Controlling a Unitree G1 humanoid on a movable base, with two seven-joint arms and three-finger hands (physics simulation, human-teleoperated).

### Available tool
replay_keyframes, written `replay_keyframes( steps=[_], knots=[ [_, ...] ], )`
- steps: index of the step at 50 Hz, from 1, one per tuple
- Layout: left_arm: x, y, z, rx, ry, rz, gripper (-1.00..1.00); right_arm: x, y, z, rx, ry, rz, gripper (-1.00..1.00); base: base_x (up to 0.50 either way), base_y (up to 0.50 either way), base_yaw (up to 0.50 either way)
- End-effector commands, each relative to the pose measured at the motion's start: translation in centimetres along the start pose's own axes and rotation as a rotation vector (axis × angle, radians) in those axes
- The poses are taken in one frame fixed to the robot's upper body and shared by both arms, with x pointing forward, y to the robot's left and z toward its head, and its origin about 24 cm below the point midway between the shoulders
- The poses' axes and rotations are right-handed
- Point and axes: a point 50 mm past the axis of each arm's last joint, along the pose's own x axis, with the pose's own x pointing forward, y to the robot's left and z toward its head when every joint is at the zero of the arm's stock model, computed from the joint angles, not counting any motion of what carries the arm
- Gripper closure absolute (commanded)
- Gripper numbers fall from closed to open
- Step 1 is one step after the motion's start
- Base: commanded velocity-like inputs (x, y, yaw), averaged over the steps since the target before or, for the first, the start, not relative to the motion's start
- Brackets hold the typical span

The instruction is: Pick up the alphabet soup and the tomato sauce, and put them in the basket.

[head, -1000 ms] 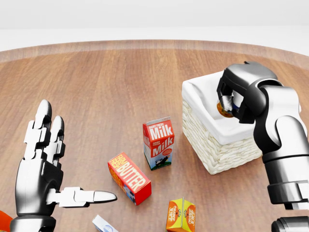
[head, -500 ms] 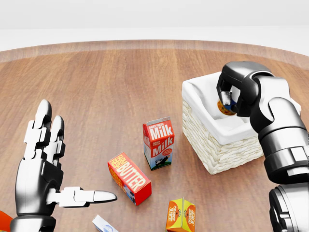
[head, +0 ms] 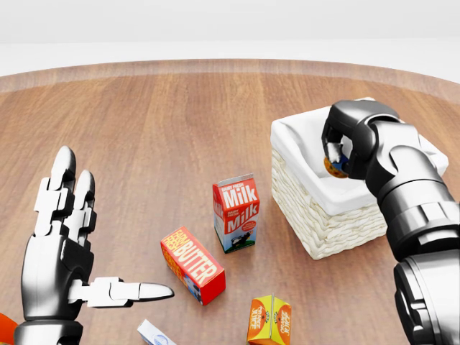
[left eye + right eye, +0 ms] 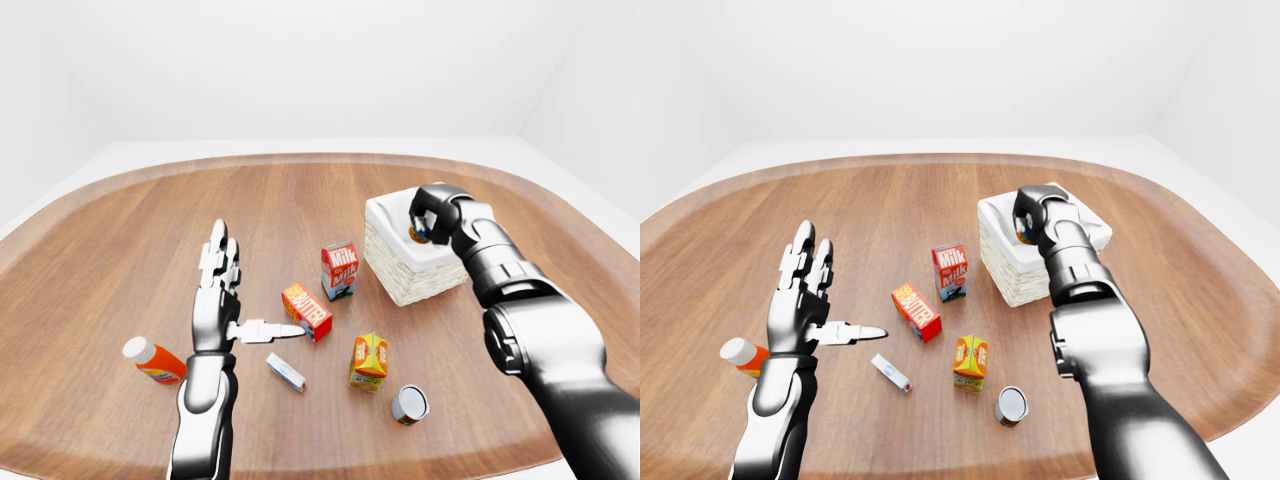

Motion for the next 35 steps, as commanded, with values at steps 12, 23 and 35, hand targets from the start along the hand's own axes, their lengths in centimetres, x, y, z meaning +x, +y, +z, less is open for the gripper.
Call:
replay_keyframes(
  steps=[12,23,35],
  knots=[
    [0.1,0.2,-0.2,0.006,0.006,0.009,-1.0,0.2,1.0,0.1,-0.009,0.034,-0.022,1.0,0.0,0.0,0.0],
    [0.1,0.2,0.1,0.007,-0.004,0.009,-1.0,0.3,1.8,0.1,-0.009,0.035,-0.001,1.0,0.0,0.0,0.0],
    [0.1,0.2,0.1,0.007,-0.004,0.009,-1.0,0.3,1.8,0.0,-0.003,0.039,0.003,1.0,0.0,0.0,0.0]
  ],
)
